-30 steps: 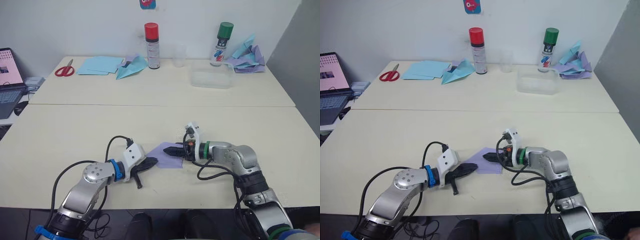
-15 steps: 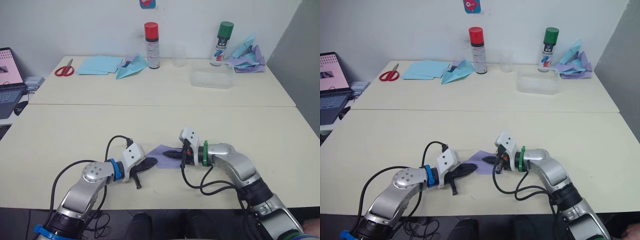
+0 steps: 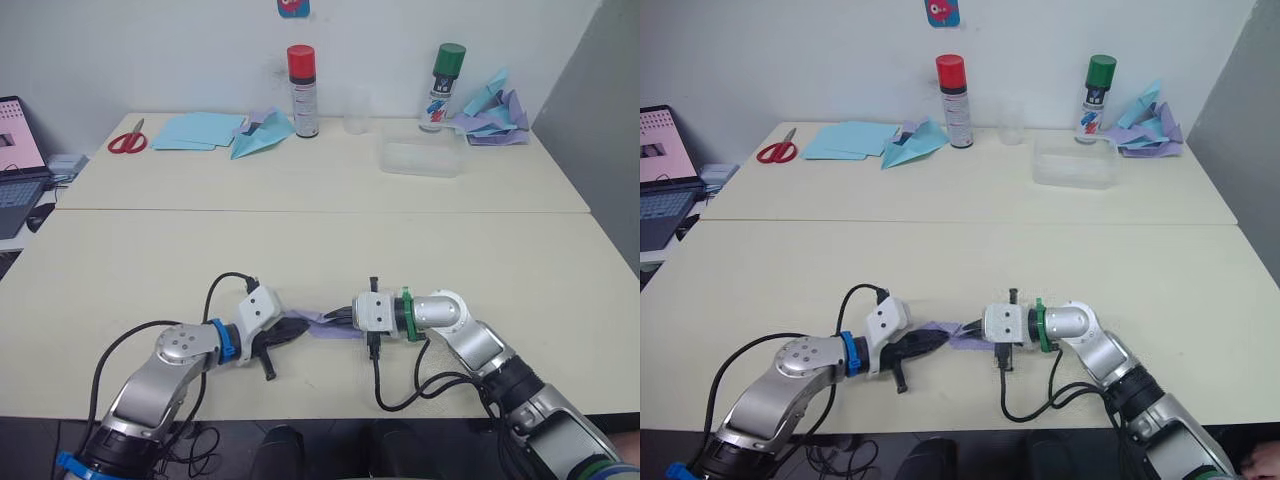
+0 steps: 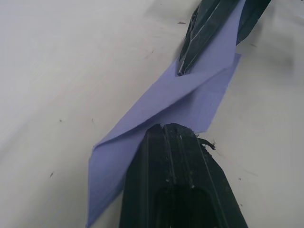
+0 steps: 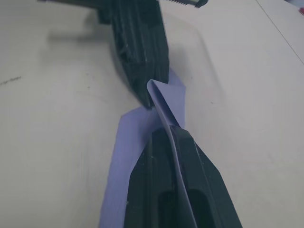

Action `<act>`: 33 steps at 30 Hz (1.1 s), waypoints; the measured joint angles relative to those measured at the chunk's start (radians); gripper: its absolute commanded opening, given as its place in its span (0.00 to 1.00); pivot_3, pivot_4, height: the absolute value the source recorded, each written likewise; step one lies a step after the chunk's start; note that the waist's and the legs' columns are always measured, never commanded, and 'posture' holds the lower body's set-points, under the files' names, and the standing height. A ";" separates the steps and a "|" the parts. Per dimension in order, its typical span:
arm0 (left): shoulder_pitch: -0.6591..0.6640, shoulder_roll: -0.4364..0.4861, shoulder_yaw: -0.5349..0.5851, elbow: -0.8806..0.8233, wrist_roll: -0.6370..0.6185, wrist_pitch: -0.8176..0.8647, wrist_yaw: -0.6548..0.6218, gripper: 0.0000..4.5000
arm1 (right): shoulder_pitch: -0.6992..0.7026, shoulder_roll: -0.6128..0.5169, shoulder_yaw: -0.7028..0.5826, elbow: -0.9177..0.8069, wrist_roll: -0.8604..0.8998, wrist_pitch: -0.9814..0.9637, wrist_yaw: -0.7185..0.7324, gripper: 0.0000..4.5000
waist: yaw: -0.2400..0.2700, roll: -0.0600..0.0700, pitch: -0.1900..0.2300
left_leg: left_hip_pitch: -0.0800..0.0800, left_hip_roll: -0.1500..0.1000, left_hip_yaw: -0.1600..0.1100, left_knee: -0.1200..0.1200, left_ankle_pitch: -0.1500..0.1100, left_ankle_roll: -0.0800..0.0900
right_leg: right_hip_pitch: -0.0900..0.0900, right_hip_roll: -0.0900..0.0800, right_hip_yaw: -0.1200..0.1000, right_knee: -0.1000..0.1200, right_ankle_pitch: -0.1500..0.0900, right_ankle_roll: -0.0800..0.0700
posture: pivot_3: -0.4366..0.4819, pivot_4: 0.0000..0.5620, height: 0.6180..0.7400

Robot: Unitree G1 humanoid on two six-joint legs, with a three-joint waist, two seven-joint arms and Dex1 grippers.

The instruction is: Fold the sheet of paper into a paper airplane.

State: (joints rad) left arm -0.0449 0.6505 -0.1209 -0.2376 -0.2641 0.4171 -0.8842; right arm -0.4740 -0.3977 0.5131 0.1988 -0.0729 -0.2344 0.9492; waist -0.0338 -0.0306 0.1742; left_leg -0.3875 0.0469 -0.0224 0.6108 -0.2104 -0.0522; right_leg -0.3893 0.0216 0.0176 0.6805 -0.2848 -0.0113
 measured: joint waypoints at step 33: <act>-0.166 -0.031 -0.072 0.114 -0.056 0.083 0.003 0.00 | 0.062 -0.139 -0.028 -0.248 0.176 0.229 0.274 0.66 | 0.004 -0.002 0.001 | 0.002 -0.001 0.000 0.001 0.000 -0.001 | 0.003 -0.004 0.000 0.000 0.000 0.000 | 0.48 0.27 1.00</act>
State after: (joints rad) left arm -0.2110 0.6195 -0.1930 -0.1236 -0.3198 0.5003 -0.8811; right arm -0.4119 -0.5370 0.4848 -0.0488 0.1035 -0.0058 1.2229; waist -0.0302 -0.0325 0.1757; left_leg -0.3853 0.0458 -0.0225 0.6116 -0.2107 -0.0528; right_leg -0.3864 0.0173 0.0177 0.6807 -0.2850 -0.0116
